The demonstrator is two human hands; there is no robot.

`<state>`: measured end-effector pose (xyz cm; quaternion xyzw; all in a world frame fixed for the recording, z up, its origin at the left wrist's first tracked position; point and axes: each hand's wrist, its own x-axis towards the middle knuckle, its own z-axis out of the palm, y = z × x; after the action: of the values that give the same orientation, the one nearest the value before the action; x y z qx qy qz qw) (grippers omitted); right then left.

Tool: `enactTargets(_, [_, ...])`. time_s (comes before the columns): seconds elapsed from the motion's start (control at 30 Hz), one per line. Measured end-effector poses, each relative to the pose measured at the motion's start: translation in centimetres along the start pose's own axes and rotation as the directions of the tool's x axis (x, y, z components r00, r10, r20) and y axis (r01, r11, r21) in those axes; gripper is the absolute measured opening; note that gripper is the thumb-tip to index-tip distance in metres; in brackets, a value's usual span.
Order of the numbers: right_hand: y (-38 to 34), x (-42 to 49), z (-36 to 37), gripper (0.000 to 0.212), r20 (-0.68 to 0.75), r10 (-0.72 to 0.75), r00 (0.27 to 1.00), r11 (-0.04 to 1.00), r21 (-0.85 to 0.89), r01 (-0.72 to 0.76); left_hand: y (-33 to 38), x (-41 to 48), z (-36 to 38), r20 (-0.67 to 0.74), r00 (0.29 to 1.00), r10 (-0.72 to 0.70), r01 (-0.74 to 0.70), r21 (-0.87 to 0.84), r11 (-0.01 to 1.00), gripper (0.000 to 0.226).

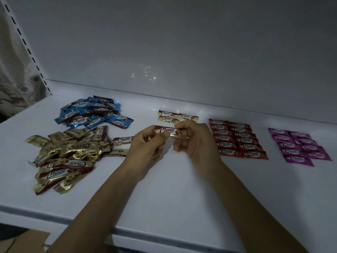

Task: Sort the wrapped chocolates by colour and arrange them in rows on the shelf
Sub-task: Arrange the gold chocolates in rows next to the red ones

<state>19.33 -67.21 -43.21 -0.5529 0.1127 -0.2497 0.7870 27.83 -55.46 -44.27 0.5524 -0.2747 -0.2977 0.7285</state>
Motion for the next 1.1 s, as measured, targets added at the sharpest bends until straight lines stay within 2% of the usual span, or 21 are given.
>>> enactTargets(0.07, [0.2, -0.1, 0.0, 0.007, -0.042, -0.045, 0.998, 0.993, -0.115, 0.040, -0.1, 0.0, 0.1, -0.038, 0.999, 0.012, -0.012, -0.001, 1.000, 0.021])
enactTargets(0.13, [0.4, -0.1, -0.2, 0.013, -0.060, -0.105, 0.993, 0.979, -0.181, 0.092, 0.1, 0.0, 0.2, -0.055, 0.998, 0.013, -0.015, -0.021, 1.000, 0.034])
enactTargets(0.27, [0.6, -0.1, -0.2, 0.017, -0.126, -0.131, 0.983, 0.976, -0.190, 0.106, 0.4, -0.1, 0.3, -0.071, 0.997, 0.005, -0.006, -0.010, 1.000, 0.025])
enactTargets(0.3, [0.7, -0.1, -0.2, 0.021, -0.159, -0.182, 0.970, 0.953, -0.270, 0.134, 0.4, -0.1, 0.3, -0.092, 0.996, 0.011, -0.010, 0.018, 1.000, 0.025])
enactTargets(0.33, [0.9, -0.1, -0.5, 0.025, -0.177, -0.293, 0.940, 0.873, -0.450, 0.188, 0.3, 0.0, 0.4, -0.117, 0.993, 0.021, -0.016, 0.042, 0.999, 0.025])
enactTargets(0.37, [1.2, -0.2, -0.7, 0.030, -0.124, -0.433, 0.893, 0.702, -0.668, 0.248, 0.1, 0.0, 0.4, -0.145, 0.989, 0.039, -0.030, 0.062, 0.998, 0.025])
enactTargets(0.4, [1.4, -0.3, -0.9, 0.036, 0.012, -0.540, 0.842, 0.467, -0.827, 0.311, 0.0, 0.0, 0.3, -0.166, 0.983, 0.072, -0.058, 0.088, 0.994, 0.025])
enactTargets(0.43, [1.8, -0.4, -0.9, 0.040, 0.165, -0.574, 0.802, 0.262, -0.891, 0.371, -0.1, 0.0, 0.3, -0.169, 0.979, 0.118, -0.097, 0.128, 0.987, 0.023])
enactTargets(0.47, [2.1, -0.5, -0.7, 0.041, 0.263, -0.559, 0.786, 0.137, -0.906, 0.401, -0.1, 0.0, 0.4, -0.151, 0.975, 0.164, -0.137, 0.174, 0.975, 0.022])
enactTargets(0.5, [2.3, -0.6, -0.5, 0.039, 0.304, -0.549, 0.779, 0.079, -0.909, 0.410, -0.1, 0.0, 0.5, -0.123, 0.973, 0.196, -0.167, 0.214, 0.962, 0.022])
enactTargets(0.63, [1.7, 0.1, -1.4, 0.027, 0.246, -0.593, 0.767, 0.026, -0.946, 0.323, -0.2, -0.1, 0.9, -0.142, 0.977, 0.157, -0.118, 0.255, 0.960, 0.017])
enactTargets(0.77, [1.7, 0.6, -3.8, 0.037, 0.199, -0.463, 0.864, -0.124, -0.980, 0.159, -0.1, 0.1, 0.7, -0.201, 0.979, 0.008, 0.013, 0.100, 0.995, 0.035])
enactTargets(0.83, [1.8, 0.5, -3.7, 0.041, 0.172, -0.396, 0.902, -0.157, -0.981, 0.118, -0.2, 0.1, 0.7, -0.213, 0.977, -0.007, 0.032, 0.112, 0.993, 0.039])
enactTargets(0.9, [1.6, 0.3, -3.3, 0.037, 0.193, -0.369, 0.909, -0.207, -0.971, 0.121, -0.1, 0.0, 0.7, -0.210, 0.978, 0.020, 0.015, 0.164, 0.986, 0.039])
enactTargets(1.0, [1.5, 0.0, -2.8, 0.035, 0.197, -0.259, 0.946, -0.198, -0.969, 0.148, -0.4, 0.0, 0.5, -0.209, 0.977, 0.038, -0.005, 0.156, 0.988, 0.046])
enactTargets(1.1, [1.9, 0.0, -2.7, 0.038, 0.184, -0.233, 0.955, -0.156, -0.976, 0.150, -0.2, 0.2, 0.4, -0.241, 0.969, 0.063, -0.028, 0.148, 0.989, 0.026])
